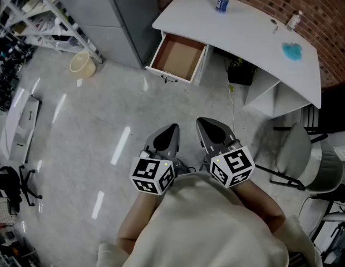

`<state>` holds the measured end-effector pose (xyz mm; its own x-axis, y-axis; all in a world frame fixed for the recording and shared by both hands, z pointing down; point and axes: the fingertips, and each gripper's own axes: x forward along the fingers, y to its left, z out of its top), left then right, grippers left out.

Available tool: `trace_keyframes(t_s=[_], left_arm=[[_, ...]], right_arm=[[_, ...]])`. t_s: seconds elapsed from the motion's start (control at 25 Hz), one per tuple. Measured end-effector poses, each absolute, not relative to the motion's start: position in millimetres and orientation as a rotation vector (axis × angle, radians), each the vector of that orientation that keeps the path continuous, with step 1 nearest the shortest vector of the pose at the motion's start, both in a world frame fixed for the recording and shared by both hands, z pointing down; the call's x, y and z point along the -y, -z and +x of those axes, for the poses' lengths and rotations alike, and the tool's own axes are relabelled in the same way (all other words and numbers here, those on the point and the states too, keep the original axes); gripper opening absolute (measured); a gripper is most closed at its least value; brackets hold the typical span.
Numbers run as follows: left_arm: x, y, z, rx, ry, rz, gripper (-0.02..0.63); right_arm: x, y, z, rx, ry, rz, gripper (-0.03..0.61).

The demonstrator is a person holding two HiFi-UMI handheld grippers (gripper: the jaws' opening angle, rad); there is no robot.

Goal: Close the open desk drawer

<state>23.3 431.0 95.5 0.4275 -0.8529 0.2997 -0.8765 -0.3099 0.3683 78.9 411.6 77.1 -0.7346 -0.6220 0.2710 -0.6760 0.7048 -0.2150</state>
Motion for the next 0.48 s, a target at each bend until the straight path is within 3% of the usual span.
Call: trace_keyframes(t_s=[0.48], left_arm=[[-433.5, -96.2, 12.1, 1.439, -0.110, 2.279, 0.005]], right_arm=[[-417.9, -87.6, 56.1, 2.711, -0.435, 1.041, 0.005]])
